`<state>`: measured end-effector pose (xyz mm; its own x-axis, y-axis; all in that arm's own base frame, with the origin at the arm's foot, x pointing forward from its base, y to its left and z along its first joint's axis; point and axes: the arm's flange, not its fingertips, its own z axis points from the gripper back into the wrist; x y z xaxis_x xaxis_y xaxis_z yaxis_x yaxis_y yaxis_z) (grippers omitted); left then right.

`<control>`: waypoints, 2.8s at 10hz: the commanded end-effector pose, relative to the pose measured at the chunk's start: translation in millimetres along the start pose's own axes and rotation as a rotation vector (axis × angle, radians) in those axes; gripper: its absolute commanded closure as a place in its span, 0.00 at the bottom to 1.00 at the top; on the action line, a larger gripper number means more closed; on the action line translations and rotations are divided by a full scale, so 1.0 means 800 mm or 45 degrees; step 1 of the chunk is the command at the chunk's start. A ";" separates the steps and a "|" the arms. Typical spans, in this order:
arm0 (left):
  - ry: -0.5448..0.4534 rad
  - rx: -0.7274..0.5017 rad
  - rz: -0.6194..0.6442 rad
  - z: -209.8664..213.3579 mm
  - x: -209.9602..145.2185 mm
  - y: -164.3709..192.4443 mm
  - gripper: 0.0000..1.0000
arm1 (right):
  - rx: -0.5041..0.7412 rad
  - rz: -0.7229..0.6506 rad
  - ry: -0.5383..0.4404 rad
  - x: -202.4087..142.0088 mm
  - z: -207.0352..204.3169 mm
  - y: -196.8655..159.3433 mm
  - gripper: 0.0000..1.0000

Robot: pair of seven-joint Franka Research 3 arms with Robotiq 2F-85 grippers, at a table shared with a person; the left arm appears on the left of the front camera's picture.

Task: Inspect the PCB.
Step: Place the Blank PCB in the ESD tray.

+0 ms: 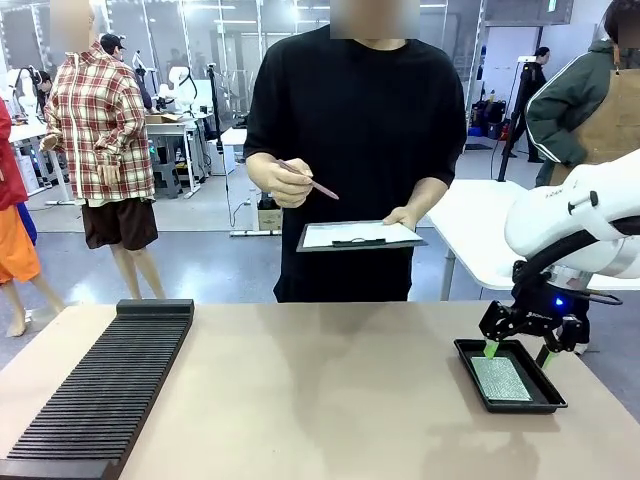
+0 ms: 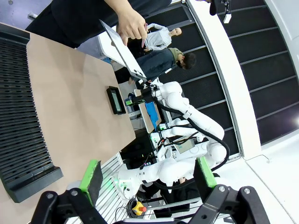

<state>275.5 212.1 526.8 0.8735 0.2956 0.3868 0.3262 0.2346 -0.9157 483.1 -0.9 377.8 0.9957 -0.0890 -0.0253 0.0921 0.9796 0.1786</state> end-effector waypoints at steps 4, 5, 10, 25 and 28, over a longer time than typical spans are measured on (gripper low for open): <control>0.006 -0.003 -0.013 -0.001 -0.001 -0.002 0.00 | 0.007 -0.002 -0.007 0.004 0.001 0.001 0.00; 0.006 -0.003 -0.013 -0.001 -0.001 -0.002 0.00 | 0.007 -0.002 -0.007 0.004 0.001 0.001 0.00; 0.006 -0.003 -0.013 -0.001 -0.001 -0.002 0.00 | 0.007 -0.002 -0.007 0.004 0.001 0.001 0.00; 0.006 -0.003 -0.013 -0.001 -0.001 -0.002 0.00 | 1.402 0.247 0.014 -0.213 0.146 -0.201 0.00; 0.006 -0.003 -0.013 -0.001 -0.001 -0.002 0.00 | 1.422 0.183 -0.067 -0.232 0.164 -0.207 0.00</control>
<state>275.5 212.1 526.6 0.8736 0.2957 0.3865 0.3261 0.2337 -0.9160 284.3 -173.3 471.7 0.9964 0.0089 0.0846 -0.0836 0.2823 0.9557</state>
